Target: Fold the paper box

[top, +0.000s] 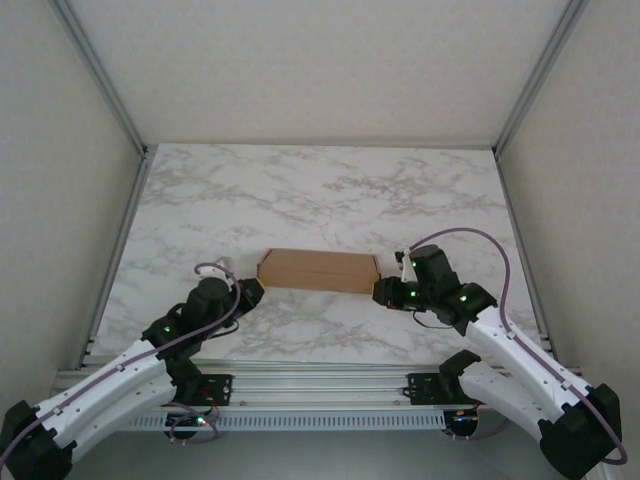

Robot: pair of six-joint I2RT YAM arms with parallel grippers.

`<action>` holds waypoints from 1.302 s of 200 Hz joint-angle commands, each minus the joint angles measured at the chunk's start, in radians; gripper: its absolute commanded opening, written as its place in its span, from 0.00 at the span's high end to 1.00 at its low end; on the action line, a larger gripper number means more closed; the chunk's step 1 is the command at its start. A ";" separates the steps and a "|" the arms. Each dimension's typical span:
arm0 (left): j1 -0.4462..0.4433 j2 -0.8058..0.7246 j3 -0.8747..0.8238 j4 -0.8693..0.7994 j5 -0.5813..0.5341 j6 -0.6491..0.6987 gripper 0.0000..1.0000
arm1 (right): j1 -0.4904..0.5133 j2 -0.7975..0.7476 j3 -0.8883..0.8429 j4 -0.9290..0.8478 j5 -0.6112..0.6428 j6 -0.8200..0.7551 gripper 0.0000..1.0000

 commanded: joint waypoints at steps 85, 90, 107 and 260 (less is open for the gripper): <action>-0.013 0.185 -0.011 0.015 -0.100 -0.023 0.69 | 0.012 0.108 -0.039 0.013 0.105 0.045 0.58; -0.012 0.188 -0.006 0.010 -0.102 -0.017 0.64 | 0.012 0.110 -0.035 0.007 0.114 0.046 0.56; -0.011 0.182 0.014 -0.018 -0.125 -0.001 0.52 | 0.012 0.104 -0.026 -0.006 0.130 0.042 0.50; 0.161 0.559 0.150 0.261 -0.018 0.186 0.54 | -0.073 0.561 0.188 0.167 -0.019 -0.003 0.56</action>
